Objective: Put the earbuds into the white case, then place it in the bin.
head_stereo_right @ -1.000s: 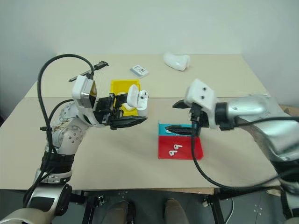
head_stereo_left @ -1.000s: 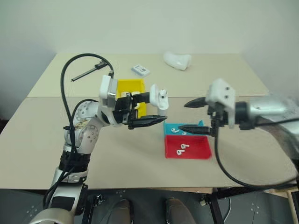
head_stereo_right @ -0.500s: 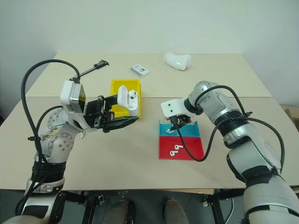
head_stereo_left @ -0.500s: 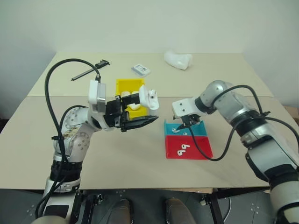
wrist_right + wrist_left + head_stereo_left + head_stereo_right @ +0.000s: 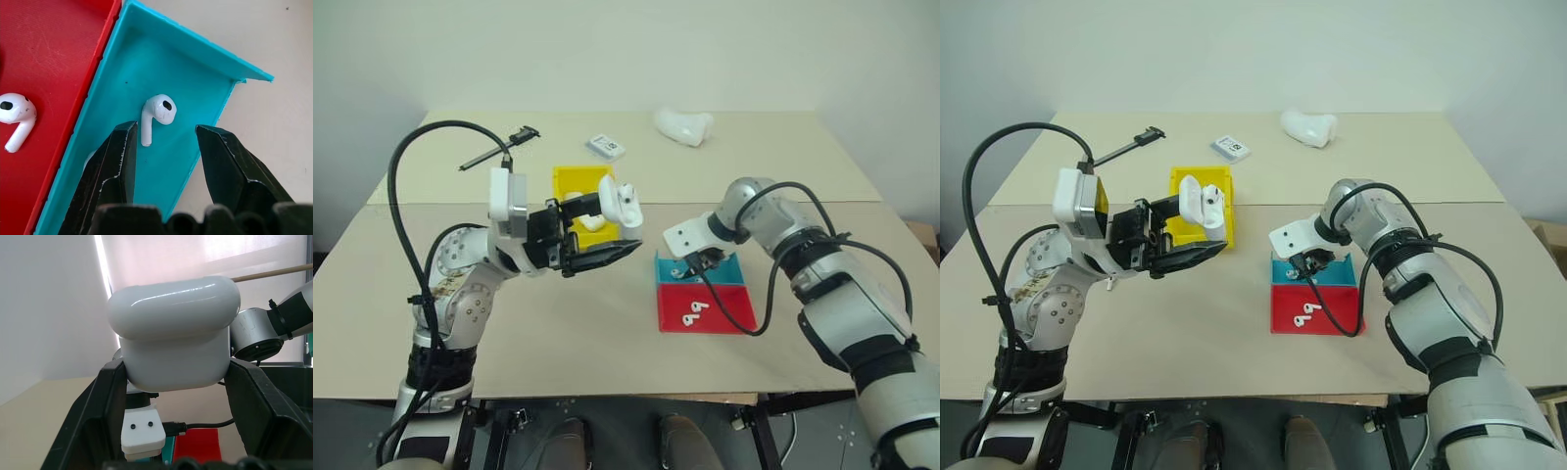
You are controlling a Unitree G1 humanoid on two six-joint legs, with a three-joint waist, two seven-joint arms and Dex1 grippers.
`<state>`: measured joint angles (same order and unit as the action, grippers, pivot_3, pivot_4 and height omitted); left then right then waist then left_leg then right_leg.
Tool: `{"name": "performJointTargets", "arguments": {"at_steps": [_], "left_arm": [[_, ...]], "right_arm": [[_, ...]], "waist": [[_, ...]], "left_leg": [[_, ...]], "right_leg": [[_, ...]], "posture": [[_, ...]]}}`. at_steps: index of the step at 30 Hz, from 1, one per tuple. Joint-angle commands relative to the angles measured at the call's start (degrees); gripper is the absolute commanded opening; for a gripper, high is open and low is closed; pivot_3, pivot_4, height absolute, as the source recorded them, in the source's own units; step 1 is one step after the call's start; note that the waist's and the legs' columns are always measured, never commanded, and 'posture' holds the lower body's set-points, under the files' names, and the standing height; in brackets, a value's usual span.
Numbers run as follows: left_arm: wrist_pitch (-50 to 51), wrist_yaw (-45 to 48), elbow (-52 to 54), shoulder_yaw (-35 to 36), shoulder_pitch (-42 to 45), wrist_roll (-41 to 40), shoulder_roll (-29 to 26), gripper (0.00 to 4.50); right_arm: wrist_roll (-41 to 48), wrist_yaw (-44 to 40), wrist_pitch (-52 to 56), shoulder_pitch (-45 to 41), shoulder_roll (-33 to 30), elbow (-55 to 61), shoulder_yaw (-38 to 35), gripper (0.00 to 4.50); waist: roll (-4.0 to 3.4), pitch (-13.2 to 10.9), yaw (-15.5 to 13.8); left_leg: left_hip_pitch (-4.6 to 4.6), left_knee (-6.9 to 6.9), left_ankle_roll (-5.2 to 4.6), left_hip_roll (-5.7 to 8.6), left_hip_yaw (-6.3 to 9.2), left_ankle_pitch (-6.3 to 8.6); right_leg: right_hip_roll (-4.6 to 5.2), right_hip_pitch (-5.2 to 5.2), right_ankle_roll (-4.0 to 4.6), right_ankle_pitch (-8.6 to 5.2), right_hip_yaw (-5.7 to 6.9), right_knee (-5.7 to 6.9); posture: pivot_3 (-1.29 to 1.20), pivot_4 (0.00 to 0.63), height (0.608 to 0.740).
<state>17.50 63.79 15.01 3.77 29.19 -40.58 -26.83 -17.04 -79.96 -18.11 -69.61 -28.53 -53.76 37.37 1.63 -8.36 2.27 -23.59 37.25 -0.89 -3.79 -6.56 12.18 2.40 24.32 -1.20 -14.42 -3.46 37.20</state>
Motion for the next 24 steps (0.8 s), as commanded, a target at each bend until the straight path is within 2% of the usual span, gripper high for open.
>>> {"name": "performJointTargets", "arguments": {"at_steps": [1, 20, 24], "left_arm": [[-0.3, -0.5, 2.2, 0.9, 0.4, -1.1, -0.5, 2.72], [-0.4, -1.0, 2.3, 1.1, 0.0, -1.2, -0.9, 2.72], [-0.5, -0.9, 2.2, 1.0, -0.1, -1.1, -0.9, 2.72]], "right_arm": [[-0.9, -0.2, -1.6, -0.9, 0.2, -0.3, -1.8, 2.32], [-4.0, 0.1, -2.3, 0.9, 2.2, -2.0, -3.1, 2.32], [-4.3, 0.2, -2.2, 1.4, 2.4, -2.0, -3.3, 1.09]], "waist": [[0.0, 0.0, 0.0], [-0.01, 0.0, 0.1], [-0.01, 0.0, 0.2]], "left_leg": [[0.01, 0.0, 0.0, 0.0, 0.0, 0.0], [0.1, -0.01, 0.03, 0.0, -0.02, -0.02], [0.14, -0.01, 0.03, 0.0, -0.03, -0.02]], "right_leg": [[0.0, 0.0, 0.0, 0.0, 0.0, 0.01], [0.0, -0.06, 0.02, 0.01, -0.01, 0.03], [0.0, -0.09, 0.03, 0.02, -0.01, 0.04]], "posture": [[0.0, 0.15, 0.74], [0.0, 0.15, 0.74], [0.0, 0.15, 0.74]]}}
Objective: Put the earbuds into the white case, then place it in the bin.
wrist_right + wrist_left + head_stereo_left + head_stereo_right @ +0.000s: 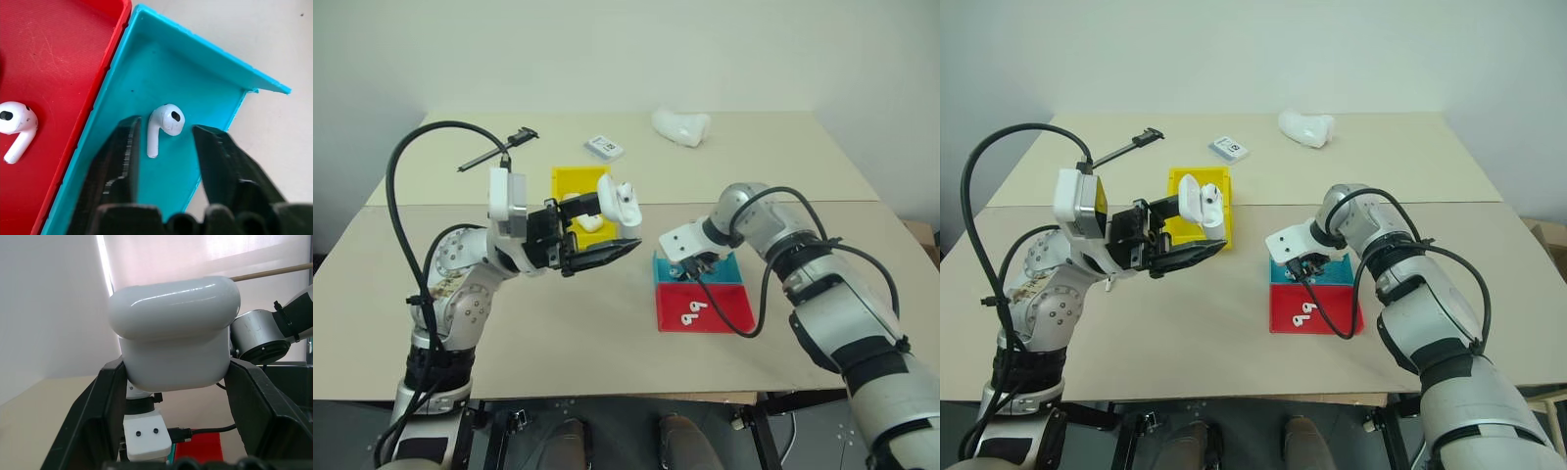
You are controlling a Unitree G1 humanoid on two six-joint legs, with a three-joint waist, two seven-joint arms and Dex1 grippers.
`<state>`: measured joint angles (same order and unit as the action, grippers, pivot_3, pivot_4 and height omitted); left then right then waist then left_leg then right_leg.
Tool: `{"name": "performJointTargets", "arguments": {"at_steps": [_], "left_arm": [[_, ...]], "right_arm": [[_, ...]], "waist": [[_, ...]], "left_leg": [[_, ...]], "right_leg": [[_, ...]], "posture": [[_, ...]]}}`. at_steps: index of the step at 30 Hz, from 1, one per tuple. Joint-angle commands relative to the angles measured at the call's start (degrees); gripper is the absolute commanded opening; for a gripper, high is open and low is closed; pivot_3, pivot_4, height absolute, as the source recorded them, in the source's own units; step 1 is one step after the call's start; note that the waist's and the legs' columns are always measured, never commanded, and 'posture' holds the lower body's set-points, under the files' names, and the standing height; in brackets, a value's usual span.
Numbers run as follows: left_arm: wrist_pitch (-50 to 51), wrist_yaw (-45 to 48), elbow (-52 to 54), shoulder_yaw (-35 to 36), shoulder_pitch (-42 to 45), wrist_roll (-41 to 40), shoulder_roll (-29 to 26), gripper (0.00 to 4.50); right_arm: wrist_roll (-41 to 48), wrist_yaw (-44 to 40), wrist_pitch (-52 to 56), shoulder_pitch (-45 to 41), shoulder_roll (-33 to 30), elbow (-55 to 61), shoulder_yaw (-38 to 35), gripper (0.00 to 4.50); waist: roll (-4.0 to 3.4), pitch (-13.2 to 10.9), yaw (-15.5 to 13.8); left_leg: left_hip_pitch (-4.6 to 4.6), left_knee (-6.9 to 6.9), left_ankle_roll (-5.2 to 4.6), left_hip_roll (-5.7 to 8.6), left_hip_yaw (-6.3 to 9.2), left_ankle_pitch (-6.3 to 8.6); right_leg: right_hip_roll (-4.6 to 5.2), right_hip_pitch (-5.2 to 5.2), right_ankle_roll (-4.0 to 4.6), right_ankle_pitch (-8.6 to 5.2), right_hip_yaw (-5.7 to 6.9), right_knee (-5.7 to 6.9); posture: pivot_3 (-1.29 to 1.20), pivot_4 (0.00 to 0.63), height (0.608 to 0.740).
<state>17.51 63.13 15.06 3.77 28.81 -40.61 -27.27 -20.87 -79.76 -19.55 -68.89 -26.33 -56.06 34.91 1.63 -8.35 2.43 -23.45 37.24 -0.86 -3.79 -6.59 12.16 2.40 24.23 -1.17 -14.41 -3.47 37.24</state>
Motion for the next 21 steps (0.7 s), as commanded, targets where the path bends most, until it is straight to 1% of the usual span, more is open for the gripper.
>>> {"name": "performJointTargets", "arguments": {"at_steps": [1, 2, 10, 14, 16, 18, 21], "left_arm": [[-0.6, -0.2, 2.1, 1.0, 0.2, -1.0, -0.5, 2.72], [-0.6, -0.2, 2.1, 1.0, 0.2, -1.0, -0.5, 2.72], [-0.6, 0.0, 1.8, 0.9, 0.2, -1.0, -0.5, 2.72], [-0.7, 0.6, 0.9, 0.7, 1.0, -1.1, -0.3, 2.72], [-0.6, 0.9, 0.5, 0.6, 1.4, -1.2, -0.1, 2.72], [-0.7, 1.1, -0.3, 0.0, 2.5, -1.1, 0.5, 2.72], [-1.0, 2.0, -1.9, -0.8, 4.3, -0.9, 1.7, 2.72]], "right_arm": [[-0.5, -0.1, -0.6, 0.9, 0.3, 0.4, -0.9, 0.75], [-0.3, -0.4, -0.3, 1.1, 0.4, 0.4, -1.1, 0.6], [0.3, -1.8, 1.5, 2.9, -0.4, 2.7, -3.2, 0.6], [4.2, -0.8, 8.1, 2.3, -2.0, 5.4, -9.1, 0.6], [7.7, -1.5, 12.1, 2.7, -3.3, 8.9, -12.7, 0.6], [14.8, -3.9, 23.8, 3.7, -4.9, 15.8, -18.9, 0.6], [25.6, -4.9, 37.9, 10.3, -9.0, 31.0, -28.0, 0.6]], "waist": [[0.0, 0.0, 0.0], [0.0, 0.0, 0.0], [-0.01, 0.0, 0.0], [0.0, 0.0, 0.0], [-0.01, 0.0, -0.1], [-0.01, 0.0, -0.3], [-0.01, 0.0, -1.1]], "left_leg": [[0.04, 0.0, 0.0, 0.0, 0.0, 0.0], [0.08, 0.0, 0.0, 0.0, 0.0, 0.0], [0.11, -0.02, 0.0, -0.01, 0.0, 0.0], [0.11, -0.02, 0.01, 0.0, -0.01, 0.0], [0.04, -0.02, 0.01, 0.0, -0.01, 0.0], [-0.03, -0.02, 0.01, 0.01, 0.0, 0.0], [-0.08, -0.01, 0.01, 0.0, 0.03, 0.0]], "right_leg": [[0.0, -0.03, 0.0, 0.0, 0.0, 0.0], [0.0, -0.07, 0.0, 0.0, 0.0, 0.0], [0.0, -0.08, 0.0, 0.0, -0.01, 0.0], [0.0, -0.08, 0.01, 0.0, -0.01, 0.02], [0.0, -0.03, 0.01, 0.0, -0.01, 0.0], [0.01, 0.02, 0.0, 0.0, -0.01, -0.02], [0.02, 0.01, 0.0, 0.0, 0.03, -0.06]], "posture": [[0.0, 0.15, 0.74], [0.0, 0.15, 0.74], [0.0, 0.15, 0.74], [0.0, 0.15, 0.74], [0.0, 0.15, 0.74], [0.0, 0.15, 0.74], [0.0, 0.15, 0.74]]}}
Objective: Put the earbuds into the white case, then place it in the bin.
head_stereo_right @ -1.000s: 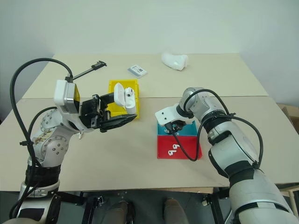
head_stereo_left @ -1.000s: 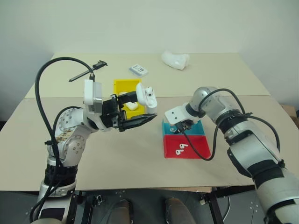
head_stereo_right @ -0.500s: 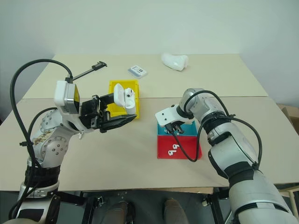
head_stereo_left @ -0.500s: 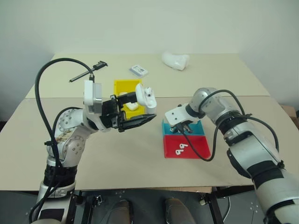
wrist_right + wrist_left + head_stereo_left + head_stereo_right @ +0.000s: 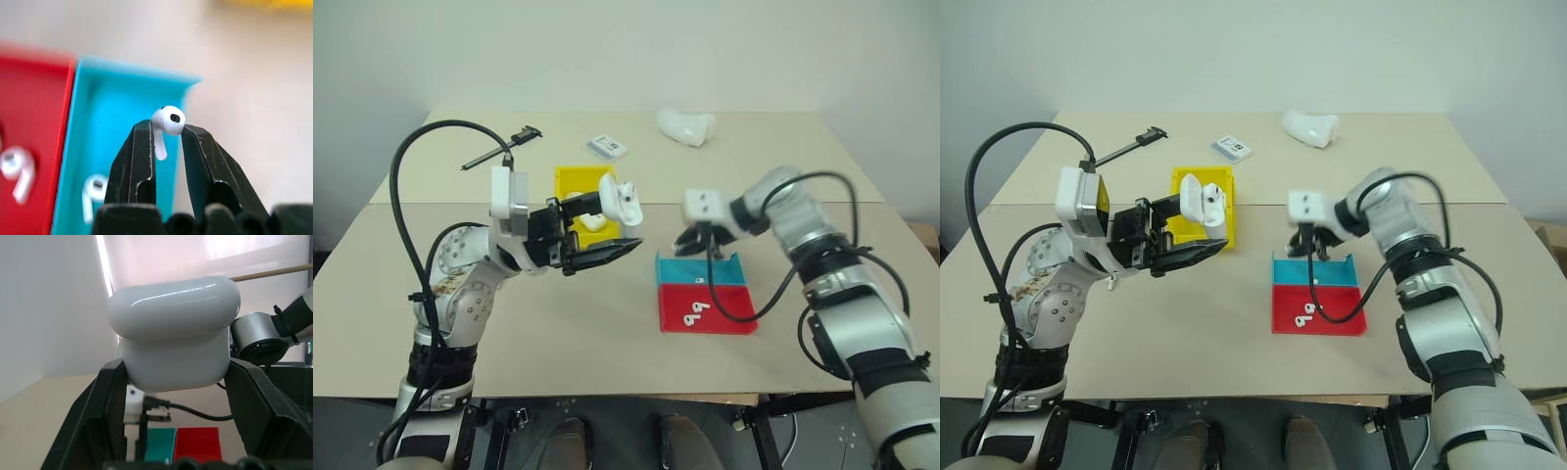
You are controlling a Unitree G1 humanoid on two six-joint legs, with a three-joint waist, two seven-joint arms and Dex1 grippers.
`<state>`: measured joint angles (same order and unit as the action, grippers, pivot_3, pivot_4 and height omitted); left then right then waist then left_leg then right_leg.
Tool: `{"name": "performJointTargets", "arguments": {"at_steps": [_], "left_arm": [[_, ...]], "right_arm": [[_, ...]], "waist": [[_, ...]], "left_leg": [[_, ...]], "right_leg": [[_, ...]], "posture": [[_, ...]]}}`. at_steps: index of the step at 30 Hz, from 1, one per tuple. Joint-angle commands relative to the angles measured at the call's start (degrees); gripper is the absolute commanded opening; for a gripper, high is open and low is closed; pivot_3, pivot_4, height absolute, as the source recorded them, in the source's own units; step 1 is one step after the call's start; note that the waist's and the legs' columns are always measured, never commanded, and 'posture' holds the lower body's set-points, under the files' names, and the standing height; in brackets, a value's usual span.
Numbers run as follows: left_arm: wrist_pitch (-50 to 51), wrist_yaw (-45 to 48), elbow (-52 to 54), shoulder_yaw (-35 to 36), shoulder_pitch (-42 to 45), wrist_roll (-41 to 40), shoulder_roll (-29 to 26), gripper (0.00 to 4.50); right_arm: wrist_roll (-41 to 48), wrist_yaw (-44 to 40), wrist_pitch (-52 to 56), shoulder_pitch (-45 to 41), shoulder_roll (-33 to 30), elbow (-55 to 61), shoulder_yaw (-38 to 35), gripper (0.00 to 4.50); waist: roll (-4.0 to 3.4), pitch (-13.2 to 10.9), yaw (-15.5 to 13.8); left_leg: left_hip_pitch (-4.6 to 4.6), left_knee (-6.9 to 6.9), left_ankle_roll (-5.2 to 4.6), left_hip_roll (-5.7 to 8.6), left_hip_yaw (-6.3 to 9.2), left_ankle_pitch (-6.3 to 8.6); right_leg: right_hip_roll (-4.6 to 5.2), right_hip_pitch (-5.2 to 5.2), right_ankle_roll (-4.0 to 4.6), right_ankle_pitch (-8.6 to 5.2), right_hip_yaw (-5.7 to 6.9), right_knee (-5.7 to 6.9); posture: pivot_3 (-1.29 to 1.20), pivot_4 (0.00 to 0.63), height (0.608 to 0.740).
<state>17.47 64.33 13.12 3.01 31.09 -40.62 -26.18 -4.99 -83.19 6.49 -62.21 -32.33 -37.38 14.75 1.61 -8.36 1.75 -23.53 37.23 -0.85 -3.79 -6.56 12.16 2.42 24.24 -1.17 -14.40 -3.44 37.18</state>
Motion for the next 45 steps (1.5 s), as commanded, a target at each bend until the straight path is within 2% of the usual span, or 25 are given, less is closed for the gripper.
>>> {"name": "performJointTargets", "arguments": {"at_steps": [1, 4, 7, 9, 12, 17, 22, 29, 45], "left_arm": [[-1.0, 1.0, -0.4, -0.2, 2.3, -0.9, 0.8, 2.72], [-1.2, 2.0, -1.6, -0.5, 2.9, -0.8, 1.5, 2.72], [-1.6, 2.7, -3.4, -1.5, 4.0, -0.1, 2.7, 2.72], [-1.8, 3.3, -4.6, -1.9, 4.8, 0.2, 3.4, 2.72], [-1.6, 4.3, -5.9, -2.2, 5.6, -0.1, 4.1, 2.72], [-1.9, 5.5, -8.4, -3.4, 7.5, 0.6, 5.5, 2.72], [-2.1, 7.0, -10.5, -3.6, 9.0, 0.9, 6.0, 2.72], [-2.3, 8.0, -11.0, -3.7, 9.1, 1.1, 6.4, 2.72], [-3.0, 8.2, -11.3, -3.3, 8.9, 2.2, 6.9, 2.72]], "right_arm": [[12.5, -1.4, 16.1, 5.6, -4.0, 16.7, -9.9, 0.6], [22.2, 3.3, 28.2, 11.8, -5.6, 31.1, -18.5, 0.6], [39.6, 15.9, 47.2, 14.0, -1.3, 45.7, -33.3, 0.6], [48.4, 22.8, 54.3, 15.7, 1.5, 53.4, -38.9, 0.6], [57.7, 32.8, 59.7, 18.8, 4.9, 63.8, -41.7, 0.6], [71.5, 47.5, 61.9, 21.0, 8.4, 70.8, -41.7, 0.6], [77.6, 55.2, 60.5, 22.0, 6.5, 72.0, -38.0, 0.6], [79.1, 58.4, 57.9, 23.5, 2.0, 71.8, -34.0, 0.6], [77.4, 54.7, 51.6, 25.1, -6.0, 72.8, -27.4, 0.6]], "waist": [[0.0, 0.0, -0.7], [0.0, 0.0, -1.1], [0.0, 0.0, -0.9], [-0.01, 0.0, -0.8], [-0.01, 0.0, -0.7], [-0.01, 0.0, -0.7], [-0.01, 0.0, -0.7], [-0.01, 0.0, -0.6], [0.0, 0.0, -0.7]], "left_leg": [[0.0, -0.01, 0.0, 0.0, 0.0, 0.0], [0.0, 0.0, -0.01, 0.01, -0.01, 0.01], [0.0, 0.0, -0.01, 0.01, 0.01, 0.01], [0.07, -0.02, -0.01, -0.01, 0.18, 0.01], [0.11, -0.07, -0.01, -0.03, 0.21, 0.01], [0.07, -0.05, -0.02, 0.02, 0.24, 0.01], [-0.01, -0.06, -0.02, 0.04, 0.23, 0.01], [-0.01, -0.06, -0.03, 0.04, 0.29, 0.01], [-0.05, -0.05, -0.03, 0.04, 0.4, 0.01]], "right_leg": [[0.0, -0.01, 0.0, 0.0, 0.01, -0.03], [0.0, -0.03, 0.0, 0.0, 0.03, -0.04], [0.0, 0.02, 0.01, 0.01, -0.03, 0.04], [-0.03, 0.01, 0.01, 0.02, -0.07, 0.09], [-0.07, -0.04, 0.01, 0.01, -0.04, 0.02], [-0.05, -0.04, -0.01, 0.01, -0.1, 0.01], [-0.04, -0.03, -0.03, 0.01, -0.05, -0.08], [-0.05, -0.02, -0.04, 0.0, -0.06, -0.08], [-0.05, -0.02, -0.07, -0.01, -0.05, -0.1]], "posture": [[0.0, 0.15, 0.74], [0.0, 0.15, 0.74], [0.0, 0.15, 0.74], [0.0, 0.15, 0.74], [0.0, 0.15, 0.74], [0.0, 0.15, 0.74], [0.0, 0.15, 0.74], [0.0, 0.15, 0.74], [0.0, 0.15, 0.74]]}}
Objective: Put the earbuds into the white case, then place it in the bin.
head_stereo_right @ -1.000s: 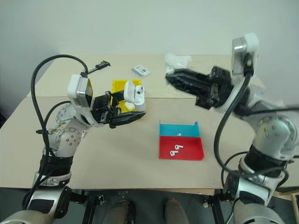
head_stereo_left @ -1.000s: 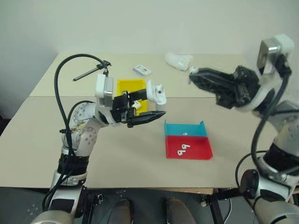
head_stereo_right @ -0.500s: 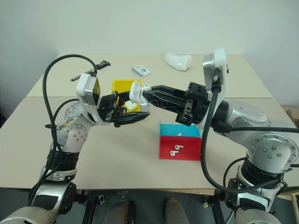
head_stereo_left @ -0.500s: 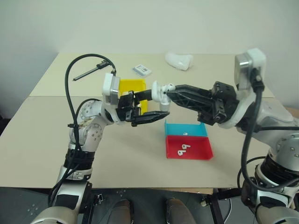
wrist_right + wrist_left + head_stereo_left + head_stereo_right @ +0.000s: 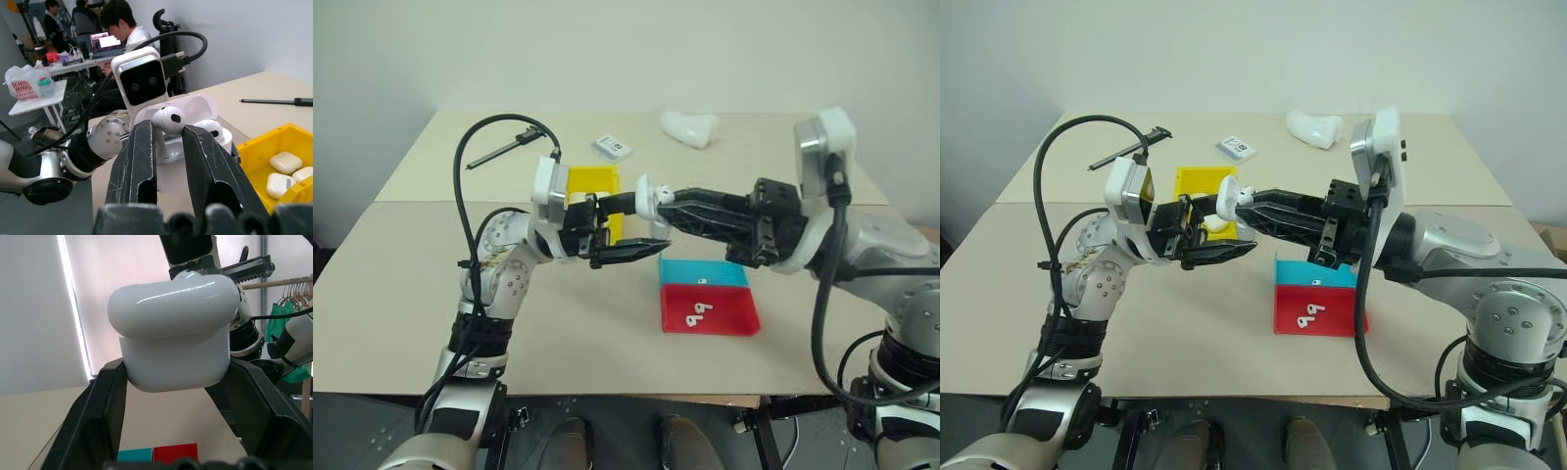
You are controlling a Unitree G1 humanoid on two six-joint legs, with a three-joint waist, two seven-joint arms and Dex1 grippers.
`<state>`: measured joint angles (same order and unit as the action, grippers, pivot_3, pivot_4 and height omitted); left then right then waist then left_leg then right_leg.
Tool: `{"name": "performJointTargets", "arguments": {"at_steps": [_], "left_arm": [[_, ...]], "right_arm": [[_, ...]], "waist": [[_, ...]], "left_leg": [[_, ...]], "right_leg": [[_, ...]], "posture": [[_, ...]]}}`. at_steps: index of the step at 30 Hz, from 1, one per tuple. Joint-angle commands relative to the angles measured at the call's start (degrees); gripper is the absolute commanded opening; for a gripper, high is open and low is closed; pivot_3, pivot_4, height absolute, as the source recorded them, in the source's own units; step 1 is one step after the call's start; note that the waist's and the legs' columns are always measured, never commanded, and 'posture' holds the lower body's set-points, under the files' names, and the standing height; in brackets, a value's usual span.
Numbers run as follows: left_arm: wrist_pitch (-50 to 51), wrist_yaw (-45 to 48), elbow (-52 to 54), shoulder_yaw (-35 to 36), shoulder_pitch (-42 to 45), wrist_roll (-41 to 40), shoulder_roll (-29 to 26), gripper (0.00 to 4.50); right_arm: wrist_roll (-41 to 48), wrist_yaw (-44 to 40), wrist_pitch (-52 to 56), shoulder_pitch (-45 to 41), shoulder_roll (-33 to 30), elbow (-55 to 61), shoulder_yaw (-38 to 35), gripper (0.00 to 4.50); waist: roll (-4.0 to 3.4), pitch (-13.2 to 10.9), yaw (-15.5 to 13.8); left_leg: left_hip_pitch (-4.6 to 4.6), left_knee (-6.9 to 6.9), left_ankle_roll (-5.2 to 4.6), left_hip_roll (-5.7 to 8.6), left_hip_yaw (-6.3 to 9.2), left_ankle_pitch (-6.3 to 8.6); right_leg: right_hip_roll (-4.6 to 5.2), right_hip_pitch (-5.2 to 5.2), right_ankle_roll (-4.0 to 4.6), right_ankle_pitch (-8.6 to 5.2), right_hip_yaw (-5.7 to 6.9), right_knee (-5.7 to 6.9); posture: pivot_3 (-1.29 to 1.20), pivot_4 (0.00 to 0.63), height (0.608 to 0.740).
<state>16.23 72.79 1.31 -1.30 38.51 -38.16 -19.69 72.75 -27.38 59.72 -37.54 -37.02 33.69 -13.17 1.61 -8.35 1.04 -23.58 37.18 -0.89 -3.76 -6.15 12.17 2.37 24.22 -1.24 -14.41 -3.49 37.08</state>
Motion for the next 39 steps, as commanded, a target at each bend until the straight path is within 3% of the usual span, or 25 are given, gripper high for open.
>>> {"name": "performJointTargets", "arguments": {"at_steps": [1, 7, 8, 10, 17, 26, 29, 31, 39], "left_arm": [[-1.8, -0.3, 0.5, 1.0, 1.5, -0.2, 0.5, 2.72], [-2.2, -0.2, -0.1, 1.1, 1.7, 0.2, 0.8, 2.72], [-2.4, -0.2, -0.2, 1.1, 1.7, 0.2, 0.8, 2.72], [-2.5, -0.2, -0.3, 1.2, 1.7, 0.3, 0.8, 2.72], [-2.7, -0.2, -0.2, 1.4, 1.8, 0.3, 0.7, 2.72], [-2.5, -0.6, -0.1, 1.4, 1.1, 0.8, -0.2, 2.72], [-3.6, -1.5, -0.8, -0.6, 0.4, 4.0, -0.4, 2.72], [-4.0, -2.6, -1.3, -1.8, 0.4, 6.0, 0.1, 2.72], [-8.2, -9.3, -5.0, -6.5, 1.3, 15.8, 3.2, 2.72]], "right_arm": [[-0.5, -1.3, -2.0, 0.5, -1.7, 1.7, 0.8, 0.6], [-1.4, -2.4, -3.8, 1.0, -3.2, 1.6, 2.2, 0.6], [-1.5, -2.5, -3.9, 1.1, -3.4, 1.5, 2.2, 1.31], [-1.6, -2.8, -4.2, 1.0, -3.8, 1.3, 2.3, 1.77], [-1.9, -3.7, -4.7, 0.6, -5.1, 0.8, 2.5, 4.2], [-0.3, -7.1, -6.0, 2.3, -9.1, 1.1, -1.7, 4.2], [-3.8, -9.9, -6.8, -1.5, -12.0, -1.9, -1.0, 3.61], [-6.1, -12.0, -6.9, -5.1, -13.2, -3.8, 1.4, 2.96], [-25.5, -24.7, -9.0, -24.5, -14.8, -10.9, 21.4, 0.18]], "waist": [[0.0, 0.0, 0.0], [0.0, 0.0, 0.0], [0.0, 0.0, 0.0], [0.01, 0.0, 0.0], [0.01, 0.0, 0.0], [0.01, 0.0, -0.1], [0.01, 0.0, 0.0], [0.01, 0.0, 0.0], [0.0, 0.0, 0.0]], "left_leg": [[0.0, 0.0, 0.0, 0.0, 0.0, 0.0], [0.0, 0.0, 0.0, 0.0, 0.0, 0.0], [0.0, 0.0, 0.0, 0.0, 0.0, 0.0], [0.0, 0.0, 0.0, 0.0, 0.0, 0.0], [-0.01, 0.0, 0.0, -0.01, 0.01, 0.0], [-0.06, 0.01, 0.0, 0.0, 0.02, 0.0], [-0.06, 0.01, 0.0, 0.0, 0.02, 0.0], [-0.04, 0.01, -0.01, 0.0, 0.02, 0.0], [-0.1, 0.01, -0.02, -0.02, -0.05, 0.01]], "right_leg": [[0.0, 0.0, 0.0, 0.0, 0.0, 0.0], [0.0, 0.0, 0.0, 0.0, 0.0, -0.01], [0.0, 0.0, 0.0, 0.0, 0.0, 0.0], [0.0, 0.0, 0.0, 0.0, 0.0, 0.0], [0.0, 0.01, 0.0, 0.0, 0.0, -0.01], [0.01, 0.01, 0.0, 0.0, 0.03, -0.04], [0.01, 0.02, -0.01, 0.0, 0.01, -0.04], [0.0, 0.02, -0.01, 0.0, 0.01, -0.04], [-0.03, 0.13, 0.0, 0.01, -0.05, -0.02]], "posture": [[0.0, 0.15, 0.74], [0.0, 0.15, 0.74], [0.0, 0.15, 0.74], [0.0, 0.15, 0.74], [0.0, 0.15, 0.74], [0.0, 0.15, 0.74], [0.0, 0.15, 0.74], [0.0, 0.15, 0.74], [0.0, 0.15, 0.74]]}}
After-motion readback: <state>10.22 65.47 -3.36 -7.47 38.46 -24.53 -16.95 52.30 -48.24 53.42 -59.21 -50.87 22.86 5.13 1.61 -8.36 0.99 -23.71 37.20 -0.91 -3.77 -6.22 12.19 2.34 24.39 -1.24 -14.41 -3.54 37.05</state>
